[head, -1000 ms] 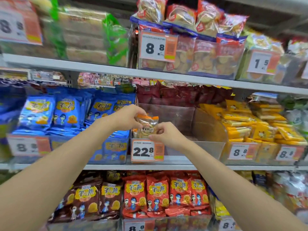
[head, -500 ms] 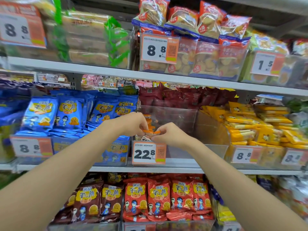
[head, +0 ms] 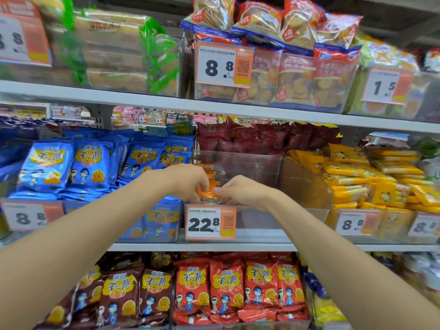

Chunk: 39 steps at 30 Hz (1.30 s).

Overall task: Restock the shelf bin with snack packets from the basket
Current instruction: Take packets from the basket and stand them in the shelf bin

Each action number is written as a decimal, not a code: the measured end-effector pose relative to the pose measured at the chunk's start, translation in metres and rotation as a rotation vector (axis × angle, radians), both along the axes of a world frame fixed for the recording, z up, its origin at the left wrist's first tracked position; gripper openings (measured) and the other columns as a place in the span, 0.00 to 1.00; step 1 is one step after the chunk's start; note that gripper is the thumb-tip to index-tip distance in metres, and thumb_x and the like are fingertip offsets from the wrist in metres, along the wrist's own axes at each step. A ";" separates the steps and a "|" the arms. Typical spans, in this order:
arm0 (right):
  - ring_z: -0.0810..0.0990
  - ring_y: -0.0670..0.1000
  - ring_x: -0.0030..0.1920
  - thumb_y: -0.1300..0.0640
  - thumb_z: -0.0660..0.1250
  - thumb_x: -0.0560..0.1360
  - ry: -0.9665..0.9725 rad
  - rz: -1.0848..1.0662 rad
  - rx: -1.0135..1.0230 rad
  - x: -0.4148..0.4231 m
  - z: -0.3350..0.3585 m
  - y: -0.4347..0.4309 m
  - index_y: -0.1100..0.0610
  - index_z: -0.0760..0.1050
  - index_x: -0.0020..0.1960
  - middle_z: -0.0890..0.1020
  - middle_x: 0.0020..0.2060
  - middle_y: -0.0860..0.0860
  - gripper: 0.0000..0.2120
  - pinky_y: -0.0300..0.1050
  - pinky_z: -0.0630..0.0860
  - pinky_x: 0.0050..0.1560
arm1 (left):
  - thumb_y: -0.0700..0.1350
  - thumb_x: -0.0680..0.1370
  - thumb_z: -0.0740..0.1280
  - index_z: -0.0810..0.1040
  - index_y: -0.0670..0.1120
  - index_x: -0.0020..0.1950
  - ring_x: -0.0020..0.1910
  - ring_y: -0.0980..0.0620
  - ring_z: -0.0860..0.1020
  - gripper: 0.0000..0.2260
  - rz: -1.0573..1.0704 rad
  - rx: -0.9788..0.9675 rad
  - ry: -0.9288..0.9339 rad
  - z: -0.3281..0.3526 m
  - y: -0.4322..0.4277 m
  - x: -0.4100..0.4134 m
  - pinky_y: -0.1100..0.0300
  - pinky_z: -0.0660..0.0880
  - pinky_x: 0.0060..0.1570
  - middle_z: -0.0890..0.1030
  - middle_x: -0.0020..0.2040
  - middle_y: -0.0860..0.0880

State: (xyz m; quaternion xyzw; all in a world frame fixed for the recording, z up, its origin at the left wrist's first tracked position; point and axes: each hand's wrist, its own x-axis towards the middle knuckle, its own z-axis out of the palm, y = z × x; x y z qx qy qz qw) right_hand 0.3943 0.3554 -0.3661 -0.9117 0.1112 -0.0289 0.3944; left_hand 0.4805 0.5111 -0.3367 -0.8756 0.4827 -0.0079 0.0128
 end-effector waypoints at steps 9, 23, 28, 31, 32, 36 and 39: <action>0.83 0.45 0.39 0.51 0.72 0.75 -0.061 0.049 0.077 -0.001 -0.009 -0.006 0.61 0.82 0.43 0.85 0.37 0.50 0.12 0.35 0.78 0.36 | 0.42 0.76 0.70 0.76 0.53 0.50 0.42 0.54 0.81 0.07 0.011 0.127 0.064 0.002 -0.010 0.005 0.60 0.79 0.44 0.79 0.51 0.53; 0.82 0.48 0.44 0.42 0.59 0.80 0.022 -0.145 0.123 0.006 -0.002 -0.008 0.63 0.80 0.53 0.85 0.47 0.53 0.24 0.40 0.76 0.45 | 0.49 0.75 0.73 0.86 0.52 0.50 0.42 0.66 0.79 0.06 -0.026 -0.170 0.126 0.019 0.014 0.004 0.69 0.75 0.45 0.83 0.44 0.61; 0.80 0.50 0.52 0.47 0.59 0.82 0.091 -0.078 0.114 0.016 -0.004 0.002 0.58 0.79 0.59 0.81 0.50 0.51 0.17 0.43 0.75 0.52 | 0.50 0.74 0.73 0.85 0.55 0.50 0.42 0.64 0.76 0.06 -0.040 -0.103 0.000 0.007 0.013 0.007 0.66 0.68 0.45 0.79 0.39 0.64; 0.81 0.51 0.52 0.46 0.62 0.80 0.168 -0.041 0.221 0.013 0.001 -0.008 0.58 0.79 0.59 0.83 0.53 0.53 0.17 0.44 0.78 0.50 | 0.52 0.73 0.73 0.85 0.56 0.49 0.47 0.61 0.75 0.06 -0.036 -0.083 -0.090 0.003 0.012 0.010 0.59 0.66 0.55 0.81 0.42 0.63; 0.82 0.50 0.52 0.45 0.65 0.79 0.174 -0.039 0.159 0.011 0.003 -0.011 0.58 0.81 0.57 0.84 0.52 0.52 0.18 0.44 0.79 0.51 | 0.52 0.73 0.74 0.85 0.56 0.49 0.47 0.61 0.75 0.06 -0.037 -0.083 -0.104 0.002 0.012 0.011 0.58 0.65 0.57 0.80 0.41 0.64; 0.86 0.48 0.44 0.51 0.70 0.75 0.129 -0.043 -0.012 0.005 -0.002 -0.004 0.58 0.84 0.50 0.87 0.42 0.50 0.11 0.45 0.82 0.51 | 0.51 0.73 0.74 0.85 0.54 0.48 0.46 0.61 0.72 0.06 -0.044 -0.058 -0.109 -0.002 0.013 0.011 0.56 0.61 0.55 0.75 0.36 0.67; 0.86 0.49 0.42 0.55 0.69 0.76 0.146 -0.059 0.003 0.006 -0.002 0.003 0.61 0.82 0.53 0.87 0.42 0.52 0.11 0.45 0.83 0.46 | 0.51 0.74 0.72 0.85 0.54 0.50 0.48 0.59 0.69 0.06 -0.046 -0.024 -0.145 -0.001 0.012 0.007 0.56 0.59 0.53 0.73 0.35 0.67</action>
